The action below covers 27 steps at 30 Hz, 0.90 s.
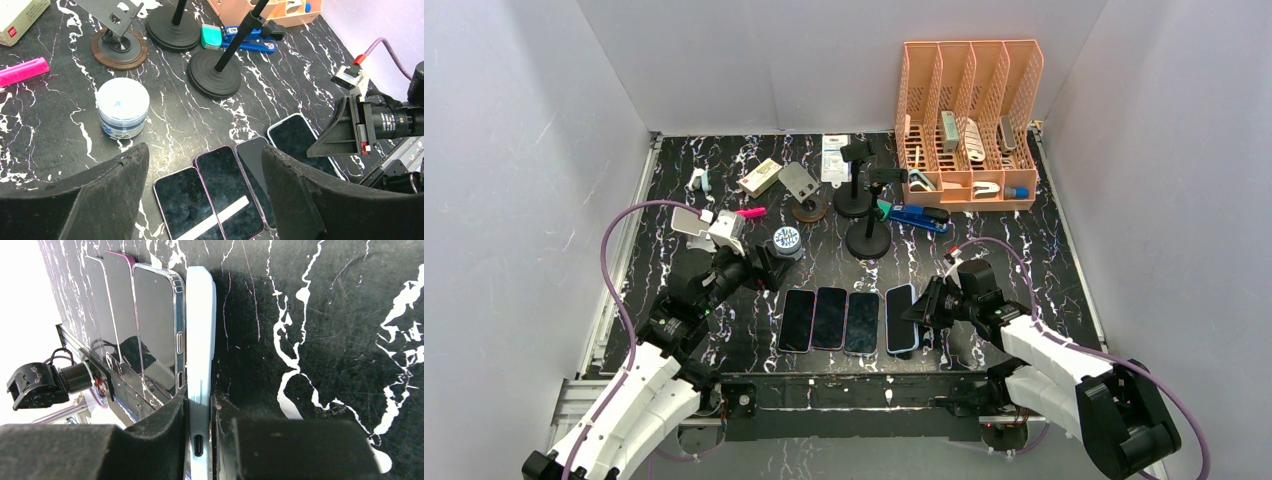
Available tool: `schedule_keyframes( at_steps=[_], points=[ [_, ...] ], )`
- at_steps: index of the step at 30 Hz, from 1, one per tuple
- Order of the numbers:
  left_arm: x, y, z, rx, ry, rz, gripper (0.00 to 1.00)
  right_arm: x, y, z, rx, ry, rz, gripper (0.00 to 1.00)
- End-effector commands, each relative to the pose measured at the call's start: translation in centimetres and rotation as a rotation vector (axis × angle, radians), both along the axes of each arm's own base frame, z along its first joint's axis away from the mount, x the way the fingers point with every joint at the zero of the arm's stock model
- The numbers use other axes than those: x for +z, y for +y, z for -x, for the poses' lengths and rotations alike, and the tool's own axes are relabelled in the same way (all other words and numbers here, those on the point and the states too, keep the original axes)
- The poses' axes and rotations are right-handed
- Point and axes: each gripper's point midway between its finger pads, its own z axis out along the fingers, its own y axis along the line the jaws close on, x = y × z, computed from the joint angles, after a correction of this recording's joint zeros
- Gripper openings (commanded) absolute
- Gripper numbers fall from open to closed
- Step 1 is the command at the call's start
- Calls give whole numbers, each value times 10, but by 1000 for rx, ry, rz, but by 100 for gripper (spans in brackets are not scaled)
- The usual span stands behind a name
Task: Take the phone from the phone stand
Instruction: Place the phone at the center of the board.
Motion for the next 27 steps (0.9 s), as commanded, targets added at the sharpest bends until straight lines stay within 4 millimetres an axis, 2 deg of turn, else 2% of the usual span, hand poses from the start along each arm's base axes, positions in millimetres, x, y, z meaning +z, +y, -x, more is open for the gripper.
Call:
schedule_keyframes(
  at_steps=[1,7,17,27],
  points=[
    [6,0,0,-4,-17,0,80,-10,-1,12,48,32,23,5],
    [5,0,-1,-3,-12,-2,80,-12,3,13,39,45,-15,17],
    [5,0,0,-2,-14,-1,80,-15,4,18,-24,72,-77,20],
    [5,0,0,-3,-16,0,80,-23,-3,20,-45,74,-37,35]
  ],
)
